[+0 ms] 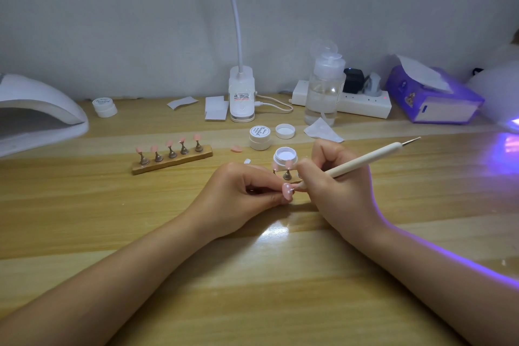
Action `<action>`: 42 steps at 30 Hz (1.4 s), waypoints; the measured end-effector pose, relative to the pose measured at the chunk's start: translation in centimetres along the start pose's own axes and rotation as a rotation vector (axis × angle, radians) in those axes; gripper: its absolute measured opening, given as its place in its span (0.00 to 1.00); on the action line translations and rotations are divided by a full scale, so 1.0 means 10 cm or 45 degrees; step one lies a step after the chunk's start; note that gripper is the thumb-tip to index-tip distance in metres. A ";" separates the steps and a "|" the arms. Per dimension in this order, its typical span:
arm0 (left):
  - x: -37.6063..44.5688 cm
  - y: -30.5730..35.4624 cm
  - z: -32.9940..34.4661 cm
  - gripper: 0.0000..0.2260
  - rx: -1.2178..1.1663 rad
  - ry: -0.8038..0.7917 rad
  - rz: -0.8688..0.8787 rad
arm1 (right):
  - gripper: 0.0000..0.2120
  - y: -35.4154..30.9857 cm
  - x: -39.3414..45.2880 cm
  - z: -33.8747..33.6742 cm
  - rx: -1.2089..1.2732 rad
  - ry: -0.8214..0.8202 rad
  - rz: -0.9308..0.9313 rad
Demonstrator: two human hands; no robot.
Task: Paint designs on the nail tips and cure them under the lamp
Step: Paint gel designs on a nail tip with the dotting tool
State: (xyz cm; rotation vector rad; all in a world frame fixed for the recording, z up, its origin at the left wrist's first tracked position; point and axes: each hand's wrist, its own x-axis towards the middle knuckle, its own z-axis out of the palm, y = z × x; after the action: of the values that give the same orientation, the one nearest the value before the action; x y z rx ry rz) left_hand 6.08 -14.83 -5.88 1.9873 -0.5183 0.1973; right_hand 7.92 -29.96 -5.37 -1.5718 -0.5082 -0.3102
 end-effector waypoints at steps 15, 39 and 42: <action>0.00 -0.01 0.01 0.07 0.007 0.001 0.008 | 0.16 -0.05 -0.01 0.01 0.071 -0.042 0.005; 0.01 0.02 0.01 0.08 -0.029 -0.004 0.019 | 0.23 -0.07 -0.03 0.02 0.044 -0.132 0.004; 0.01 0.02 0.01 0.08 -0.027 -0.012 0.023 | 0.23 -0.07 -0.03 0.02 0.060 -0.131 0.008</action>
State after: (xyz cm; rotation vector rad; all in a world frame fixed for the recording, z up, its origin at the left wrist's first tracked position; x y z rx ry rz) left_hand 6.03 -15.03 -5.75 1.9638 -0.5427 0.1933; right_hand 7.28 -29.77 -4.97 -1.5489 -0.5862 -0.2123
